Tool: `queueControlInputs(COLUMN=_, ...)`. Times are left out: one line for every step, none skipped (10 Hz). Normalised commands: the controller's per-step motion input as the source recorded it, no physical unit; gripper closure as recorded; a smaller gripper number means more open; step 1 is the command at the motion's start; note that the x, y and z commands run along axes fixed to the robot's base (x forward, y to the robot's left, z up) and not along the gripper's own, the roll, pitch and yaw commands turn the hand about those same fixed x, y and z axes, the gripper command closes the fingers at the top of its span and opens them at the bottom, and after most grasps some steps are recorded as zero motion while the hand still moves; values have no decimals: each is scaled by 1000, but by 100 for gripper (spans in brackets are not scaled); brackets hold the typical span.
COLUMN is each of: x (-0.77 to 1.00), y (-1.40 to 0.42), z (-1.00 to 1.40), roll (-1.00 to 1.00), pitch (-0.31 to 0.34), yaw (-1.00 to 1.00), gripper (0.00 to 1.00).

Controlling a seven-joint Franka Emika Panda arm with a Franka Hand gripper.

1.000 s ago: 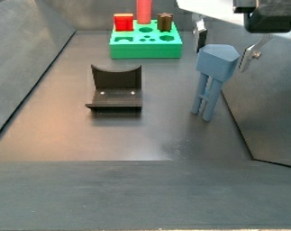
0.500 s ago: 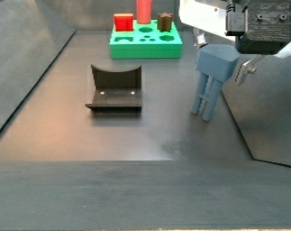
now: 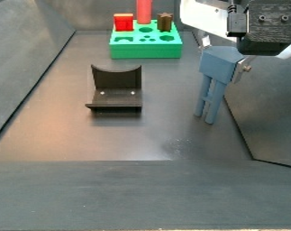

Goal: Pick up the 3 prong object. Move up. Move to above the board. Insert the 3 prong object.
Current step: Pick up the 3 prong object, then move up.

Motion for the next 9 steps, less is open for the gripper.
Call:
queueControlInputs(x=0, y=0, z=0, roll=0, pitch=0, yaw=0, gripper=100)
queueControlInputs(x=0, y=0, z=0, roll=0, pitch=0, yaw=0, gripper=100)
queueControlInputs(x=0, y=0, z=0, roll=0, pitch=0, yaw=0, gripper=100)
queueControlInputs(x=0, y=0, z=0, roll=0, pitch=0, yaw=0, gripper=100)
queueControlInputs(x=0, y=0, z=0, roll=0, pitch=0, yaw=0, gripper=100)
queueControlInputs(x=0, y=0, z=0, roll=0, pitch=0, yaw=0, gripper=100)
queueControlInputs(x=0, y=0, z=833, roll=0, pitch=0, yaw=0, gripper=100)
queueControlInputs(x=-1, y=-58, z=805, roll=0, pitch=17, yaw=-38, gripper=100)
queueControlInputs(x=-12, y=-46, z=718, roll=13, pitch=38, yaw=-38, gripper=100)
